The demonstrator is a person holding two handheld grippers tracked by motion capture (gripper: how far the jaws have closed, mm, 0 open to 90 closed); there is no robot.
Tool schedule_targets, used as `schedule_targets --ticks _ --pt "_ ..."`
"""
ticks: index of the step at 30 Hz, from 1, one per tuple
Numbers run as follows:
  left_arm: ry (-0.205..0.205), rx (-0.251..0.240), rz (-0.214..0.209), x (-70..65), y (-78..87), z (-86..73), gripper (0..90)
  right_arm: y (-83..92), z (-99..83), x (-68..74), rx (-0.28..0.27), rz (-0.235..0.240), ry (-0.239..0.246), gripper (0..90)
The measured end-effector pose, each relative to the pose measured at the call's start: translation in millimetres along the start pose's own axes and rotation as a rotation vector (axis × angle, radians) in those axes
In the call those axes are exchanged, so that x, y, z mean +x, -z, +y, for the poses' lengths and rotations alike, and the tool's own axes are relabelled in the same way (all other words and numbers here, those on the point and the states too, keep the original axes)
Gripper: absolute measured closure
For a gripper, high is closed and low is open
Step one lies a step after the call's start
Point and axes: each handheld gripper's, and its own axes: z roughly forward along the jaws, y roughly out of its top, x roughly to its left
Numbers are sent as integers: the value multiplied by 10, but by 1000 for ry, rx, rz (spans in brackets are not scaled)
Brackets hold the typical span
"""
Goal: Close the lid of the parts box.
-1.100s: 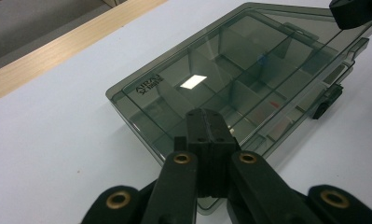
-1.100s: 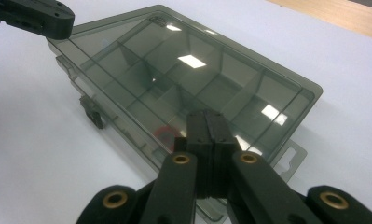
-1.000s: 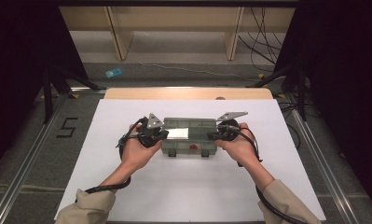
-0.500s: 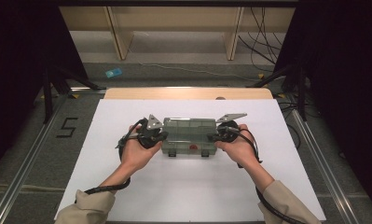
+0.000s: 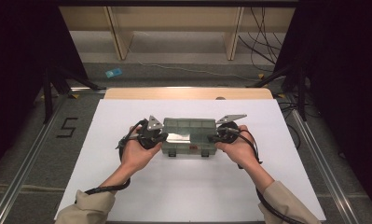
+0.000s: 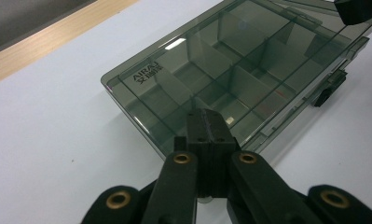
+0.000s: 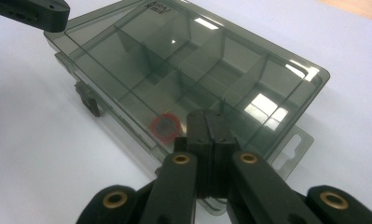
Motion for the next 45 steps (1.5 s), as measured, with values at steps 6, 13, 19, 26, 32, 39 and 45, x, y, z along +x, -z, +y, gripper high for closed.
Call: schedule_targets --ticks 6,13,19,26,32,39,45 --pt "-40 32 -4 17 4 -3 900 -12 -13 0 -7 -11 -4 900" --pt "-39 35 -6 14 -15 -17 900 -32 -30 -10 -22 -12 9 900" --pt "-35 41 -7 7 -30 -27 900 -19 -37 -12 12 -6 2 900" --pt "-36 39 -13 20 -55 -46 900 -34 -59 -21 5 -14 -3 900" --pt "-34 49 -5 15 -55 -49 900 -43 -74 -24 -9 -20 -8 900" --pt "-36 53 -8 17 -68 -56 900 -48 -91 -40 -8 -25 -3 900" --pt "-25 51 -5 11 -90 -71 900 -48 -100 -52 5 -23 12 900"
